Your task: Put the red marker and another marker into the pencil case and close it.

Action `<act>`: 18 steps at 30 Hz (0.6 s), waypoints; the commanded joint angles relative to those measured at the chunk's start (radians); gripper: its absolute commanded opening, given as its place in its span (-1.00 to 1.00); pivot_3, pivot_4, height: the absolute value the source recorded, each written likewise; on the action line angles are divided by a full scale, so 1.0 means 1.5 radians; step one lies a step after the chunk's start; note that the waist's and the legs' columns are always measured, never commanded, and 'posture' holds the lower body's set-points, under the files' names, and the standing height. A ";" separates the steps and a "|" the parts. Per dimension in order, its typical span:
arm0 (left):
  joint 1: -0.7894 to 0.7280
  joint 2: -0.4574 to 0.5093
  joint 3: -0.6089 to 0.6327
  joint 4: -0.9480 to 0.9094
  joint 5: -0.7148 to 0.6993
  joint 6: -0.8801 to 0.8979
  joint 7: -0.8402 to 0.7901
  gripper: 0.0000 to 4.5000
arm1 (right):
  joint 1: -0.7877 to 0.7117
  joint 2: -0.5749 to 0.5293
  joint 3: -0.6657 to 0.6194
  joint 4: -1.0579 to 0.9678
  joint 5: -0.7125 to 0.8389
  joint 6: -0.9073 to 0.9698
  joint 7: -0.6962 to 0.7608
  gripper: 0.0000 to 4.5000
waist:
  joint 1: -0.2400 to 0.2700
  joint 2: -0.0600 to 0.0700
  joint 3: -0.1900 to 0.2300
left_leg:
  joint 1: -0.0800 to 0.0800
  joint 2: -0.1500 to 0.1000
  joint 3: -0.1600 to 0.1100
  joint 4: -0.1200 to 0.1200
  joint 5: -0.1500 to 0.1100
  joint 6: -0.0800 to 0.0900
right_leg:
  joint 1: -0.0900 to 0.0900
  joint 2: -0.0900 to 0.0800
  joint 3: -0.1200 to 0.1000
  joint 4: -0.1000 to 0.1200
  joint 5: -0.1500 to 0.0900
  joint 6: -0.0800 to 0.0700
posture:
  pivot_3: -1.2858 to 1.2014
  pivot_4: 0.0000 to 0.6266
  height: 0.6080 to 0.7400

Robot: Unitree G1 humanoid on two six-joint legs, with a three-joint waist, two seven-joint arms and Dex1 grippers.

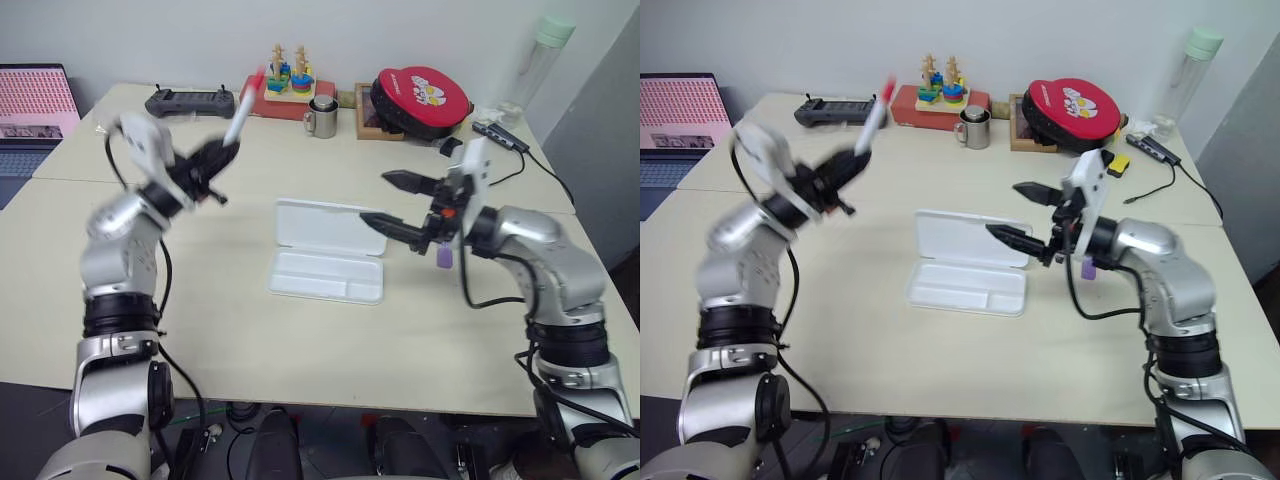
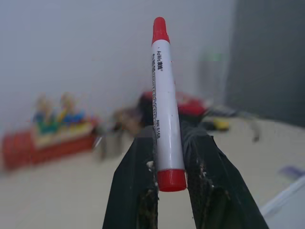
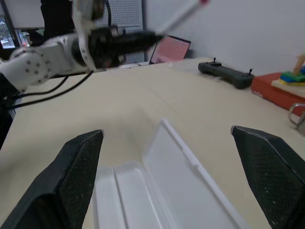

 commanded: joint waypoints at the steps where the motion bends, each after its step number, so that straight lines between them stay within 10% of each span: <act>1: -0.006 0.027 -0.055 -0.059 -0.020 0.053 -0.092 -0.80 | 0.035 -0.038 -0.046 -0.050 0.037 0.010 0.005 1.00 | -0.002 0.002 -0.001 | 0.000 0.000 0.000 0.000 0.000 0.000 | 0.000 0.000 0.000 0.000 0.000 0.000 | 0.03 -0.52 1.00; 8: 0.000 0.100 -0.253 0.019 0.157 -0.057 -0.295 -0.80 | 0.107 -0.072 -0.093 -0.079 0.035 0.003 -0.034 1.00 | -0.019 0.003 0.000 | 0.001 0.000 0.000 0.002 0.000 0.001 | 0.000 0.000 0.001 0.001 0.000 0.000 | 0.03 -0.52 1.00; 18: -0.046 0.072 -0.331 0.211 0.299 -0.221 -0.331 -0.80 | 0.208 -0.075 -0.084 -0.176 0.041 0.023 -0.093 1.00 | -0.017 0.003 0.000 | -0.001 0.000 0.000 0.001 0.001 0.001 | -0.001 0.000 0.001 0.000 0.000 0.000 | 0.03 -0.52 1.00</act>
